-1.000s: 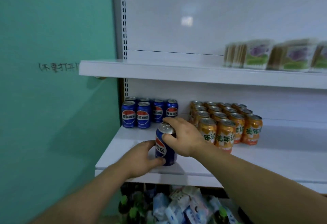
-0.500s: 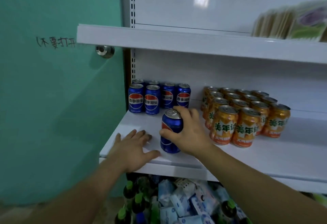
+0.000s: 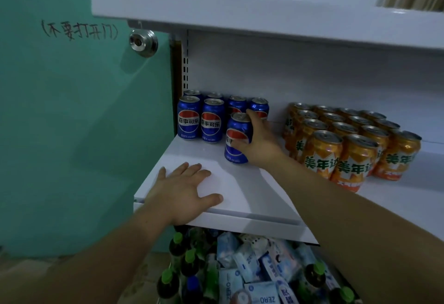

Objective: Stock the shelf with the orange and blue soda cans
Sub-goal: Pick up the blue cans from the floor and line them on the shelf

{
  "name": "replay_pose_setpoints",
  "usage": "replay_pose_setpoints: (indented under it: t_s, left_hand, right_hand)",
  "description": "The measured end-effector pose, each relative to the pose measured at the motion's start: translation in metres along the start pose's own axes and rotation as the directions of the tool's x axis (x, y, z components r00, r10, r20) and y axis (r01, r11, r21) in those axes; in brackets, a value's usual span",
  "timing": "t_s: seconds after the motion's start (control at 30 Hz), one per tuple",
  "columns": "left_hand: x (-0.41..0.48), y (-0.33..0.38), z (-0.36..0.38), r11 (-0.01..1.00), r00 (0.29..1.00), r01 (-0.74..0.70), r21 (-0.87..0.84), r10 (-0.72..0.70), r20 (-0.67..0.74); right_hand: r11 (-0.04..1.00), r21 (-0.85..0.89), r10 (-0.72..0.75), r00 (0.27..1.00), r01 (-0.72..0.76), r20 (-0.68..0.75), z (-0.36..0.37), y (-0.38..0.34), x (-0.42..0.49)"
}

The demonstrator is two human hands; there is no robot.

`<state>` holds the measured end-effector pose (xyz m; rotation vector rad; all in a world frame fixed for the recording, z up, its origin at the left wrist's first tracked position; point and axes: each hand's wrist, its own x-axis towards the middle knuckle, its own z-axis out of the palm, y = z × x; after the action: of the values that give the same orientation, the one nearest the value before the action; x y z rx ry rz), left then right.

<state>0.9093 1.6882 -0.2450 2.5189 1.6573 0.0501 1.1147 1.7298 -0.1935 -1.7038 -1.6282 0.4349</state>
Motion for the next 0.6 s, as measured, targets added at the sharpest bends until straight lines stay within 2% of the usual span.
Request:
replay_pose_setpoints:
  t_s: [0.13, 0.4, 0.6]
  left_hand:
    - [0.0, 0.0, 0.001, 1.0, 1.0, 0.004, -0.014, -0.004, -0.011]
    - [-0.001, 0.001, 0.001, 1.0, 0.999, 0.01, -0.008, -0.01, -0.031]
    - [-0.001, 0.0, 0.002, 1.0, 1.0, 0.016, -0.023, -0.017, -0.026]
  right_hand:
    - [1.0, 0.002, 0.003, 0.998, -0.002, -0.064, 0.013, 0.007, 0.023]
    - [0.995, 0.044, -0.087, 0.989, 0.093, -0.123, 0.029, 0.014, 0.052]
    - [0.991, 0.114, -0.051, 0.992, 0.064, -0.117, 0.035, 0.016, 0.068]
